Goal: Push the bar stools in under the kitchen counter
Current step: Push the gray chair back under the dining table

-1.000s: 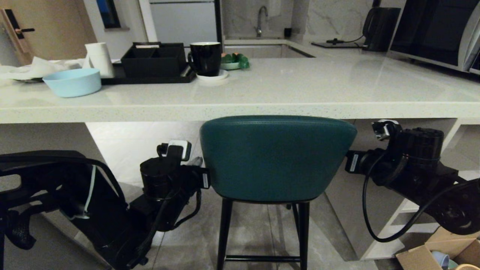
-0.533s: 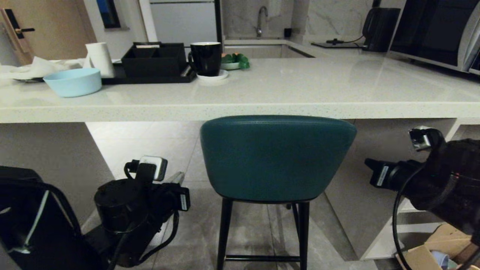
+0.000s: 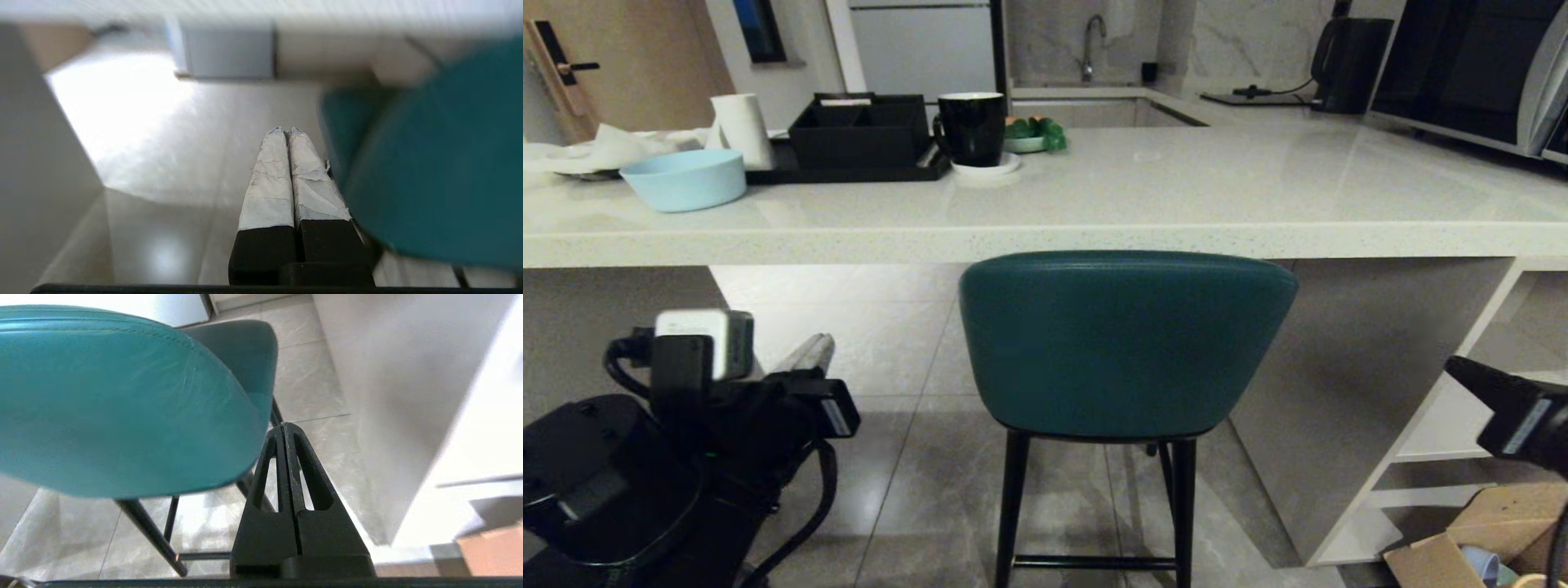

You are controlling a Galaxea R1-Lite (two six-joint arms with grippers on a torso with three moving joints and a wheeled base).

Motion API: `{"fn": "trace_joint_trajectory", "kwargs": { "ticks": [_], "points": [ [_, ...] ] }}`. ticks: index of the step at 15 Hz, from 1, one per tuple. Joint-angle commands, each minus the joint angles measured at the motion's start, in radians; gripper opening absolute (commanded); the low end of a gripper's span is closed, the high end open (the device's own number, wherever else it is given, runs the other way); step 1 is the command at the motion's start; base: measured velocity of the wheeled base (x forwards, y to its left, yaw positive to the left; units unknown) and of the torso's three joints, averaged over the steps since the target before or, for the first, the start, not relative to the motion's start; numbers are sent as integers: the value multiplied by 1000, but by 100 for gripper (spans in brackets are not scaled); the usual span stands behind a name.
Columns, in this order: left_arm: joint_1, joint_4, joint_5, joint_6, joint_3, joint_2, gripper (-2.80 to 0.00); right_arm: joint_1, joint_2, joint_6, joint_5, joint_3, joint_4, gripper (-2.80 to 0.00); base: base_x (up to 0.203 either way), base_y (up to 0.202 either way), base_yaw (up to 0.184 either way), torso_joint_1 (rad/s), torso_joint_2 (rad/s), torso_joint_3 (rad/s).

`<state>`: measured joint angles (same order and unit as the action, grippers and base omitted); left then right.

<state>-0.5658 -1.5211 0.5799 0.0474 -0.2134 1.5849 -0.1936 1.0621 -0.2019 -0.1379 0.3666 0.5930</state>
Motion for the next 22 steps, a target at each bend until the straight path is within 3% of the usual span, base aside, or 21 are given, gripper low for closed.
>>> {"fn": "trace_joint_trajectory", "kwargs": {
  "ticks": [1, 4, 7, 11, 19, 20, 22],
  "points": [
    [39, -4, 9, 1, 14, -125, -280, 25, -229, 4, -6, 3, -118, -280, 0, 0, 0, 0, 0, 0],
    [207, 27, 27, 2, 31, -261, -280, 117, -370, 79, -7, 4, -218, -280, 0, 0, 0, 0, 0, 0],
    [292, 102, 32, 7, 80, -392, -280, 166, -448, 107, -5, -2, -264, -280, 0, 0, 0, 0, 0, 0],
    [286, 170, 29, 3, 176, -402, -280, 198, -558, 107, 33, -15, -395, -280, 0, 0, 0, 0, 0, 0],
    [223, 170, 31, 2, 230, -427, -280, 199, -639, 108, 56, -110, -399, -280, -190, 0, -2, 4, 2, 2],
    [233, 171, 32, 6, 231, -470, -280, 204, -666, 108, 58, -114, -403, -280, -197, 0, -3, 2, 2, -1],
    [328, 172, 28, 15, 232, -535, -280, 212, -711, 108, 60, -119, -432, -280, -202, 0, -1, 1, 4, 3]
  ]
}}
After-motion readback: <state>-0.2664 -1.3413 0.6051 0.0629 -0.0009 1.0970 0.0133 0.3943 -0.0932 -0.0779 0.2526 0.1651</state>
